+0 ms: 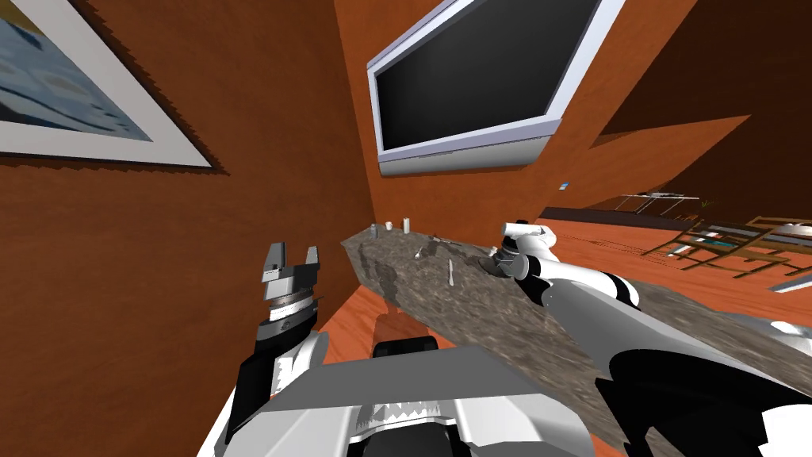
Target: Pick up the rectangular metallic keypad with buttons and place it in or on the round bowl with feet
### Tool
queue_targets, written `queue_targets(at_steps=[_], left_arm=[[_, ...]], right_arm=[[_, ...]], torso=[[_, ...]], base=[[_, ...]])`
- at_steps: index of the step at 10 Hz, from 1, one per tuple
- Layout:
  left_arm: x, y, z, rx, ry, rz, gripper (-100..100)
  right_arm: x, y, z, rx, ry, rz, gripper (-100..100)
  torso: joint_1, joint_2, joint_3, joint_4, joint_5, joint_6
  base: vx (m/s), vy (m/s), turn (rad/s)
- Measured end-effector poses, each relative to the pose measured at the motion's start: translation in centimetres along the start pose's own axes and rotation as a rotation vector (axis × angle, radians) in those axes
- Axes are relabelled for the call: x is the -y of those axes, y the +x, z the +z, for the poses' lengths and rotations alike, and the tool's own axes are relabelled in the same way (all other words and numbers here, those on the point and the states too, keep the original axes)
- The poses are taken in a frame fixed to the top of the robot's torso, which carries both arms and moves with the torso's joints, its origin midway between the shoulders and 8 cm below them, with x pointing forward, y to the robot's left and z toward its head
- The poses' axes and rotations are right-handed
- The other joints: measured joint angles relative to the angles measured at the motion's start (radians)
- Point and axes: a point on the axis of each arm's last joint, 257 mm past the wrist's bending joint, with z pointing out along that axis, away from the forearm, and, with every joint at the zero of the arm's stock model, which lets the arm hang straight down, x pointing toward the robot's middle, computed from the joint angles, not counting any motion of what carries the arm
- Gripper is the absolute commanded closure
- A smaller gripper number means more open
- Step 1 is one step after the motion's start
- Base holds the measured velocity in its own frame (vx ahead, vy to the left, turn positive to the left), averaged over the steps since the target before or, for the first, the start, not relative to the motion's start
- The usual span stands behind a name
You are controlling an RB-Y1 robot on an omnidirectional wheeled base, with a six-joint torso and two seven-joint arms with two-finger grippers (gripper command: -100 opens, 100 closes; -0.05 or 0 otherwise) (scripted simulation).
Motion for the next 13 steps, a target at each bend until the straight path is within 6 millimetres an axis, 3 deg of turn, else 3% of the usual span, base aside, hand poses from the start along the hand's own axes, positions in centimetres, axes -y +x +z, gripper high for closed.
queue_targets(at_steps=[7, 13], left_arm=[[0.0, 0.0, 0.0, 0.0, 0.0, 0.0, 0], [0.0, 0.0, 0.0, 0.0, 0.0, 0.0, 0]], right_arm=[[-1.4, 1.0, -3.3, -0.025, -0.021, 0.125, 100], [-0.4, -2.2, -1.9, 0.079, 0.063, 0.258, 100]], torso=[[-0.005, -0.002, -0.001, 0.0, -0.003, 0.003], [-0.009, -0.005, -0.002, -0.001, -0.005, 0.004]], base=[[-0.057, -0.065, 0.199], [-0.032, -0.114, 0.118]])
